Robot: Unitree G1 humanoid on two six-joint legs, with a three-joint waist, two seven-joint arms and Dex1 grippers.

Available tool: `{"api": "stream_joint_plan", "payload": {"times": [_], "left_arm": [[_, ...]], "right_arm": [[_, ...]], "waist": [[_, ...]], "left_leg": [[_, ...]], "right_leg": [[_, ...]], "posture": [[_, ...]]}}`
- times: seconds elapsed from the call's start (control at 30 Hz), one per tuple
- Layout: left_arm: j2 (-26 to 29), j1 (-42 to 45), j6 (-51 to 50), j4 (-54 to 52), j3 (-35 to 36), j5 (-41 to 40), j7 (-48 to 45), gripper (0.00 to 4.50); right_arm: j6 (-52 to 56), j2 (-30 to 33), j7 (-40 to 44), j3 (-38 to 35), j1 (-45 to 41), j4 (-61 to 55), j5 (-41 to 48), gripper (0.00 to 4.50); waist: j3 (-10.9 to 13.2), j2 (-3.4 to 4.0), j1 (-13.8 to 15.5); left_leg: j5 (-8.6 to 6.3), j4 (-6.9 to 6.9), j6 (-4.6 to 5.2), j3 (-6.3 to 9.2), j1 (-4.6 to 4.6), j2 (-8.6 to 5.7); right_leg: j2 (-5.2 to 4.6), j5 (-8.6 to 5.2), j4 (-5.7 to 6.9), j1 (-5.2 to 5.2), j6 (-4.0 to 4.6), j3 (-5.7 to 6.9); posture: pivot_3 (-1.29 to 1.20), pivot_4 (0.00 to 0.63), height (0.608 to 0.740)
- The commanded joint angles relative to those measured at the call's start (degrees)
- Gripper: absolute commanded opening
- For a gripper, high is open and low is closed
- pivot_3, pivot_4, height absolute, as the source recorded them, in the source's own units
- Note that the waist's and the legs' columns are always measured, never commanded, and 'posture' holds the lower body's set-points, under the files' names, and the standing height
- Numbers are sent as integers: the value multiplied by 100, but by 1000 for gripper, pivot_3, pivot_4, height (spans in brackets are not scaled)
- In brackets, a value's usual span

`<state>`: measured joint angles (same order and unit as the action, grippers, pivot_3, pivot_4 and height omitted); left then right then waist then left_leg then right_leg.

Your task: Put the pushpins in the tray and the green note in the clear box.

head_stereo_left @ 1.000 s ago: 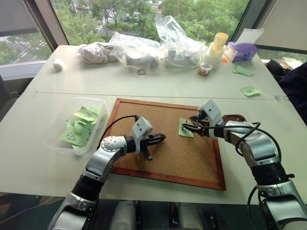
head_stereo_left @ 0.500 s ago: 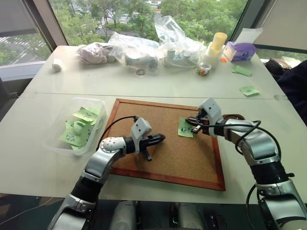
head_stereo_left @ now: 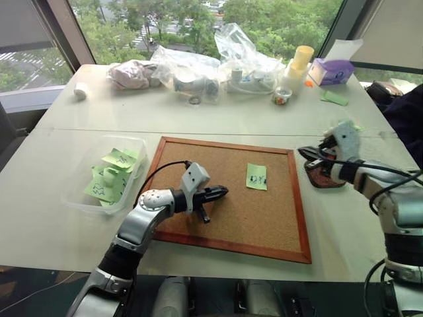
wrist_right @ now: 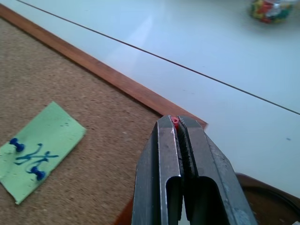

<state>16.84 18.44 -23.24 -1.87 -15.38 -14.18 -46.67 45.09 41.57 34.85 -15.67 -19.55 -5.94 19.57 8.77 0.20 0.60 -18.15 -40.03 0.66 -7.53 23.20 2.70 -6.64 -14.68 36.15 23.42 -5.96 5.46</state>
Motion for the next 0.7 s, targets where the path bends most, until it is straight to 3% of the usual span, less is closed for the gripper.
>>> {"api": "stream_joint_plan", "payload": {"times": [0.03,0.5,0.6,0.7], "left_arm": [[14,-181,-144,169,-228,62,-88,0],[-2,-143,-119,199,-207,125,-95,0],[11,-162,-123,184,-190,131,-92,0],[19,-166,-116,185,-177,135,-89,0]], "right_arm": [[-229,93,-16,-226,172,225,-31,28],[-765,-127,-13,-108,313,1369,-45,28],[-796,-116,-16,-102,334,1361,-43,805],[-801,-94,-40,-157,303,1220,9,2228]], "waist": [[-1,2,-3],[-9,12,-6],[-9,12,-7],[-13,18,-9]], "left_leg": [[0,1,0,0,-2,0],[0,0,0,1,-11,0],[0,0,1,2,-19,1],[-1,2,1,2,-19,1]], "right_leg": [[0,0,0,-1,0,0],[0,0,-1,-11,0,-1],[-1,0,-1,-19,0,-1],[-1,0,-1,-19,0,-1]], "posture": [[0,150,740],[0,150,740],[0,150,740],[0,150,740]]}}
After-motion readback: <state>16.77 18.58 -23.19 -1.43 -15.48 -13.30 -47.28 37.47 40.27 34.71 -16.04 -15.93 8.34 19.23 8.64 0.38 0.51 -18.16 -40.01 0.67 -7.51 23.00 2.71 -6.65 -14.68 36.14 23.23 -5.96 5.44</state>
